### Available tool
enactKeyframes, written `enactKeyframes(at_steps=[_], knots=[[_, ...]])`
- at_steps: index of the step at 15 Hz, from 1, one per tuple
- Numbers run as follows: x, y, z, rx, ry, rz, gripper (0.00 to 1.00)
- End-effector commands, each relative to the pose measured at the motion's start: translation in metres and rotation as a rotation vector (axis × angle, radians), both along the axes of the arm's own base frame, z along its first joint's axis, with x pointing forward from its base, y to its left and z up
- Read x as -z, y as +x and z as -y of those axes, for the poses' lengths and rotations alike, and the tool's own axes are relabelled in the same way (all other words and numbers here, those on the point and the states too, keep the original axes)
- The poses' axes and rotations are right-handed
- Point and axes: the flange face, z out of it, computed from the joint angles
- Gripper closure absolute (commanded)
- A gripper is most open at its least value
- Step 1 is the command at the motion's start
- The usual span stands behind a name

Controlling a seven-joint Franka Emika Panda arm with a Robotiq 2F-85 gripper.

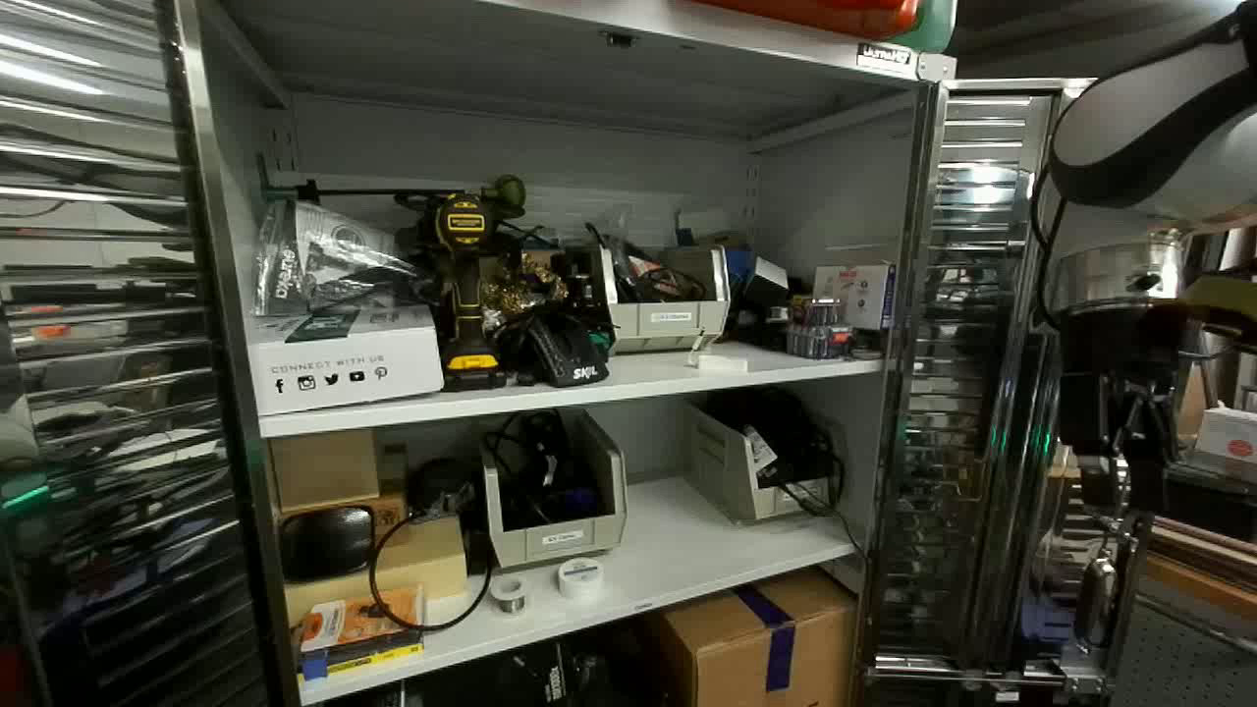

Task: Pick up the white object and put it in the tool box

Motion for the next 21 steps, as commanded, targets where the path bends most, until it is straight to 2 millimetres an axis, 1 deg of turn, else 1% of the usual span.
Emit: enactKeyframes(at_steps=[1,7,9,11,13,16,17,18,21], knots=[[-0.001,0.001,0.000,0.000,0.000,0.001,0.00],[-0.003,0.002,0.001,0.002,-0.004,0.020,0.00],[-0.010,0.012,-0.001,-0.044,-0.052,0.053,0.00],[-0.023,0.032,-0.008,-0.148,-0.122,0.065,0.00],[-0.041,0.055,-0.020,-0.231,-0.179,0.083,0.00],[-0.066,0.101,-0.045,-0.377,-0.242,0.116,0.00],[-0.072,0.116,-0.051,-0.423,-0.267,0.134,0.00],[-0.078,0.137,-0.060,-0.464,-0.299,0.164,0.00],[-0.091,0.187,-0.076,-0.588,-0.383,0.250,0.00]])
